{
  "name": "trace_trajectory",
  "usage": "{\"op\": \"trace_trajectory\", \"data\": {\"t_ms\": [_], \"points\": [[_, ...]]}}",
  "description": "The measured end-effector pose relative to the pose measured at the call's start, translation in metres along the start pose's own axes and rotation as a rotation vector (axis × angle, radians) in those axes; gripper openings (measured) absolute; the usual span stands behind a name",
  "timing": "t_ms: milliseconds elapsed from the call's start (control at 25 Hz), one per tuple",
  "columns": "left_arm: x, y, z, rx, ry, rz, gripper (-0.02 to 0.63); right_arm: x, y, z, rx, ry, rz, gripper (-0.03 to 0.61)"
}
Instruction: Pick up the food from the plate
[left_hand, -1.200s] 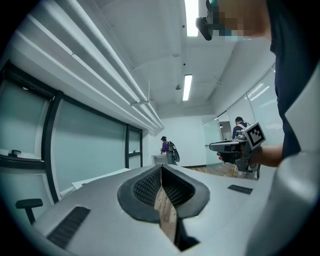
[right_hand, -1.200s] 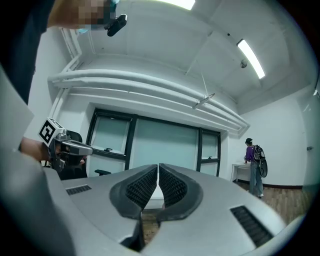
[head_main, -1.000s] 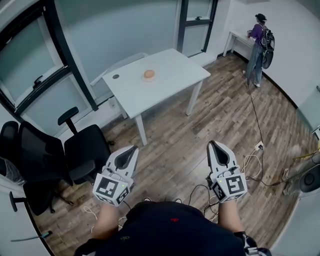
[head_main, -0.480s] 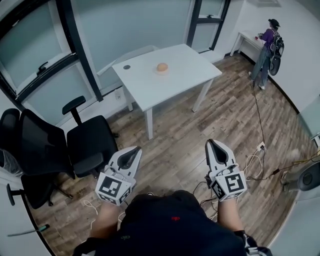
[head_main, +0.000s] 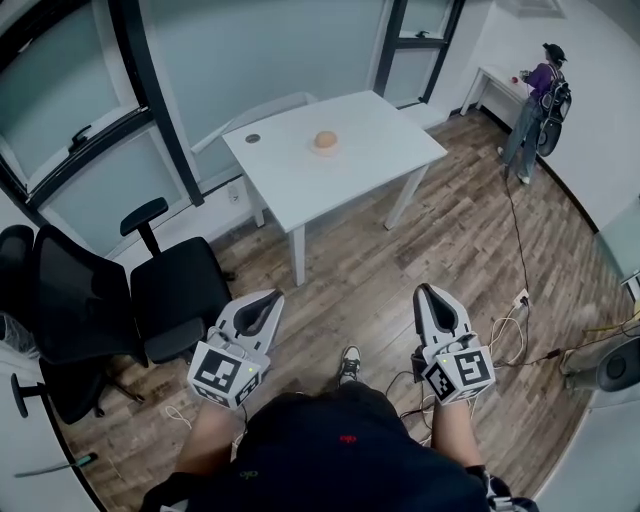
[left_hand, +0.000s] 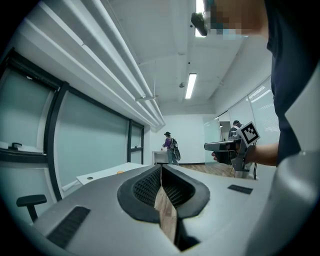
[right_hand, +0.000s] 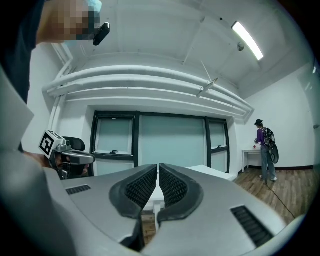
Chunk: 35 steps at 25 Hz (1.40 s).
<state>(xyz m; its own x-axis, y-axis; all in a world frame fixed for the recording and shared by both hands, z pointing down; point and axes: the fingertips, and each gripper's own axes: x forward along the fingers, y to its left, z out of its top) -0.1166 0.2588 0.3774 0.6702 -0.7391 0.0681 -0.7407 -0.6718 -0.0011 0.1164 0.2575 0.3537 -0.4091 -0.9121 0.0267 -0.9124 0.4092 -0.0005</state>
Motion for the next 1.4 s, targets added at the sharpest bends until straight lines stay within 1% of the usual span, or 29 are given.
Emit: {"op": "trace_trajectory", "data": {"t_ms": [200,360,480,640,800,920,1120,1400], "points": [[0.044,0.014,0.004,0.006,0.009,0.021,0.028,0.035,-0.036,-0.001,0.01,-0.016,0.026,0.032],[0.096,0.017,0.015,0.036,0.006,0.037,0.028,0.061,-0.084,-0.001,0.026,-0.018,0.038,0.032],[0.134,0.015,0.02,0.039,0.012,0.049,0.028,0.078,-0.119,-0.004,0.043,-0.01,0.054,0.032],[0.177,0.01,0.024,0.03,0.021,0.077,0.028,0.097,-0.163,-0.007,0.05,0.001,0.088,0.032],[0.214,0.002,0.029,0.008,0.034,0.11,0.028,0.113,-0.21,-0.012,0.083,-0.006,0.115,0.032],[0.236,-0.001,0.029,-0.001,0.044,0.134,0.028,0.124,-0.238,-0.024,0.101,0.005,0.13,0.032],[0.266,0.007,0.031,0.01,0.072,0.164,0.028,0.143,-0.27,-0.037,0.149,0.016,0.136,0.032],[0.304,0.034,0.026,-0.017,0.064,0.168,0.028,0.172,-0.291,-0.047,0.141,0.033,0.148,0.032]]}}
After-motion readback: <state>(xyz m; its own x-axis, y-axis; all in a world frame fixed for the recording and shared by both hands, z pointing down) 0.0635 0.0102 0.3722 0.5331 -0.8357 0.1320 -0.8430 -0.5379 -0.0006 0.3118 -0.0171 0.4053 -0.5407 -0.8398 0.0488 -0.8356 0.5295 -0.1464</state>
